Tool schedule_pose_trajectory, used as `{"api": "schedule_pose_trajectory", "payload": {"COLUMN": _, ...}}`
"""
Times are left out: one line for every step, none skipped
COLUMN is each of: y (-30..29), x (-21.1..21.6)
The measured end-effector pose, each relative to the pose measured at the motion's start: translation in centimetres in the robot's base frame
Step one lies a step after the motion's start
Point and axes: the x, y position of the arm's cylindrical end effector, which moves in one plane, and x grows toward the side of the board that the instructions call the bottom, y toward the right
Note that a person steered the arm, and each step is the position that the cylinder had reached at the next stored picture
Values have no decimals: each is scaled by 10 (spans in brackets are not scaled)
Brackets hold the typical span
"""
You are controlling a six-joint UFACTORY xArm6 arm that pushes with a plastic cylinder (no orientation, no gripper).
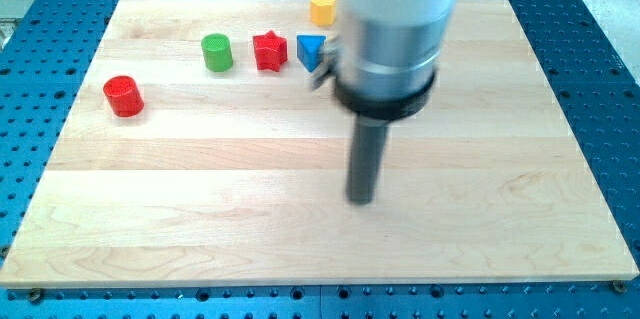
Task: Move the red star to the bottom left to the green circle
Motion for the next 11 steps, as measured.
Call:
{"api": "schedule_pose_trajectory", "payload": {"y": -153, "x": -21}}
{"api": "schedule_pose_trajectory", "payload": {"y": -276, "x": -95}}
{"api": "schedule_pose_trajectory", "payload": {"y": -310, "x": -134}}
{"api": "schedule_pose_trajectory", "payload": {"y": -287, "x": -148}}
{"api": "schedule_pose_trajectory", "payload": {"y": -283, "x": -157}}
{"api": "schedule_pose_trajectory", "payload": {"y": -292, "x": -121}}
{"api": "schedule_pose_trajectory", "payload": {"y": -256, "x": -124}}
{"api": "schedule_pose_trajectory", "payload": {"y": -237, "x": -147}}
{"api": "schedule_pose_trajectory", "payload": {"y": -238, "x": -136}}
{"api": "schedule_pose_trajectory", "payload": {"y": -180, "x": -74}}
{"api": "schedule_pose_trajectory", "payload": {"y": -72, "x": -52}}
